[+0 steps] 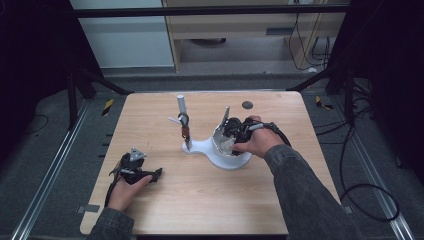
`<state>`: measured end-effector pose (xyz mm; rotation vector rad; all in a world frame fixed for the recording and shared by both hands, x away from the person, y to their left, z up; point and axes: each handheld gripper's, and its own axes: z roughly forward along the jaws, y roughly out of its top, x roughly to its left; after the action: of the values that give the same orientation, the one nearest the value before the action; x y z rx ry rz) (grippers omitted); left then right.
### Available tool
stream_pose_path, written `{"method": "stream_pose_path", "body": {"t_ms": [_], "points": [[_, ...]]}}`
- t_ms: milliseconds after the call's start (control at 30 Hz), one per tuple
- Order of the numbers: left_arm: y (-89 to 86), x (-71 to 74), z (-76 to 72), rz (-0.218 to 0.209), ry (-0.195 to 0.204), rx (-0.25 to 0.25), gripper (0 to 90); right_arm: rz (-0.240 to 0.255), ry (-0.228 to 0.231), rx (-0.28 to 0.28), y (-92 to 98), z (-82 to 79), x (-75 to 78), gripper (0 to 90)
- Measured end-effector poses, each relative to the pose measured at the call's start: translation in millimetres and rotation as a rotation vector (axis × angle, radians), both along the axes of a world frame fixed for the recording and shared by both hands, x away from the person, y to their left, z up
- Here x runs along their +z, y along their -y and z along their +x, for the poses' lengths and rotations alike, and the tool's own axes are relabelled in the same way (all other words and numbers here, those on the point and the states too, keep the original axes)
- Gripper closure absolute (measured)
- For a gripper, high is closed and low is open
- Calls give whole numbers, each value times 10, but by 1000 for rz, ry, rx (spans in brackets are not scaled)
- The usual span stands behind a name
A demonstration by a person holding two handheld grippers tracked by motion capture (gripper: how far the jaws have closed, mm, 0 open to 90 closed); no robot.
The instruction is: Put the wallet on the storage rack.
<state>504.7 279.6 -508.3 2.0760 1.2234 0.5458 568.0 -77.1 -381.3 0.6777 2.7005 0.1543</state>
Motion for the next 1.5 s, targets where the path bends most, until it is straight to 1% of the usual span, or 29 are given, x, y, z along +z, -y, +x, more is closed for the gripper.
{"method": "stream_pose_path", "body": {"t_ms": [233, 433, 500, 600, 733, 800, 867, 1000, 1100, 1133, 1167, 1200, 1300, 1433, 1467, 1500], "points": [[0, 0, 0, 0, 0, 0, 12, 28, 26, 12, 26, -70, 85, 194], [-1, 0, 0, 1, 0, 0, 12, 38, 42, 11, 55, -127, 142, 177], [-1, 0, 0, 1, 0, -1, 12, 57, 61, 7, 95, -150, 178, 162], [-1, 0, 0, 0, 0, -1, 12, 91, 71, -2, 157, -171, 203, 143], [0, 0, -1, -1, -1, 0, 11, 115, 89, -15, 244, -208, 208, 124], [1, -1, -1, -1, -1, 0, 11, 118, 92, -19, 279, -226, 210, 119], [-1, 0, -1, 1, -2, -1, 11, 141, 94, -26, 321, -240, 221, 119], [-1, 0, 0, 1, -2, -1, 11, 161, 100, -41, 401, -268, 231, 105], [-1, 0, -1, 1, -3, -2, 11, 180, 121, -49, 471, -288, 245, 91], [-1, 0, -1, 1, -3, -2, 11, 180, 121, -49, 471, -288, 245, 91], [0, 0, -1, 0, -3, -1, 11, 194, 132, -53, 520, -303, 261, 82], [0, 0, -1, 0, -3, -1, 11, 189, 141, -54, 543, -312, 269, 79], [-1, 0, 0, 1, -2, -1, 11, 227, 159, -75, 618, -349, 290, 81], [0, 0, -1, 1, -2, -1, 11, 261, 187, -107, 744, -399, 279, 73], [1, 0, -2, 1, -2, -1, 11, 262, 198, -115, 777, -414, 271, 72], [0, 0, -2, 1, -2, -1, 11, 274, 198, -125, 809, -428, 261, 72]]}}
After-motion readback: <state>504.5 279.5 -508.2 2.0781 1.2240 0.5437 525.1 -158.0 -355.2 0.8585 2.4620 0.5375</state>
